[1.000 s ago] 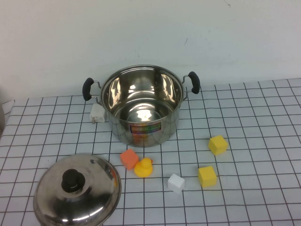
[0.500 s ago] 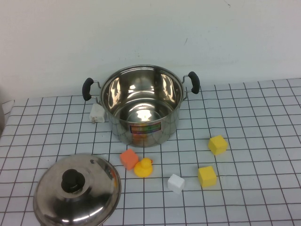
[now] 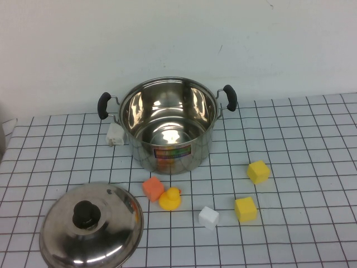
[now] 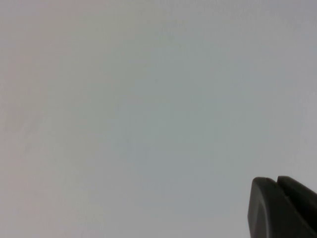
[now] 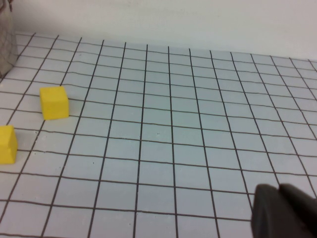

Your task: Cover the pot

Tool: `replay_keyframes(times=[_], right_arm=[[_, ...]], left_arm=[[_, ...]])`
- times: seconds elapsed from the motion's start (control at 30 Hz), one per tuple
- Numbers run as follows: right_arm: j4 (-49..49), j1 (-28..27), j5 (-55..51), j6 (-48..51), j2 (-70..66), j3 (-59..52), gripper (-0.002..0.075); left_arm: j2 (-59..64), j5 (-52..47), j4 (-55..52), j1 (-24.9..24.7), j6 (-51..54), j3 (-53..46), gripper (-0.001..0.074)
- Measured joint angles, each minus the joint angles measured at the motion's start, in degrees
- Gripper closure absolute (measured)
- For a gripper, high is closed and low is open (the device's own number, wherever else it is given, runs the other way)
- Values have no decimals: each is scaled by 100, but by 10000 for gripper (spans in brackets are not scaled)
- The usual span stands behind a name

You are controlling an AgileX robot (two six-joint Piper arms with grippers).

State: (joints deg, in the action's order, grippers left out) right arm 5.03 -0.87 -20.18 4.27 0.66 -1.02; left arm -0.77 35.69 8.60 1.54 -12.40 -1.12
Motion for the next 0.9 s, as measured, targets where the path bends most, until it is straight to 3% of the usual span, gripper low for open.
replay_keyframes(times=[0.13, 0.27, 0.37, 0.57, 0.73, 0.9], right_arm=[[0, 0, 0, 0, 0, 0, 717], [0, 0, 0, 0, 0, 0, 717], [0, 0, 0, 0, 0, 0, 717], [0, 0, 0, 0, 0, 0, 717], [0, 0, 0, 0, 0, 0, 717], [0, 0, 0, 0, 0, 0, 717]], left_arm=[[-11, -29, 172, 0, -300, 30, 736], [54, -2096, 182, 0, -320, 836, 736], [465, -2603, 113, 0, -142, 1545, 736], [1746, -2298, 100, 0, -149, 2523, 736], [2672, -1427, -13, 0, -401, 2645, 736], [3755, -1642, -1444, 0, -968, 2619, 736]])
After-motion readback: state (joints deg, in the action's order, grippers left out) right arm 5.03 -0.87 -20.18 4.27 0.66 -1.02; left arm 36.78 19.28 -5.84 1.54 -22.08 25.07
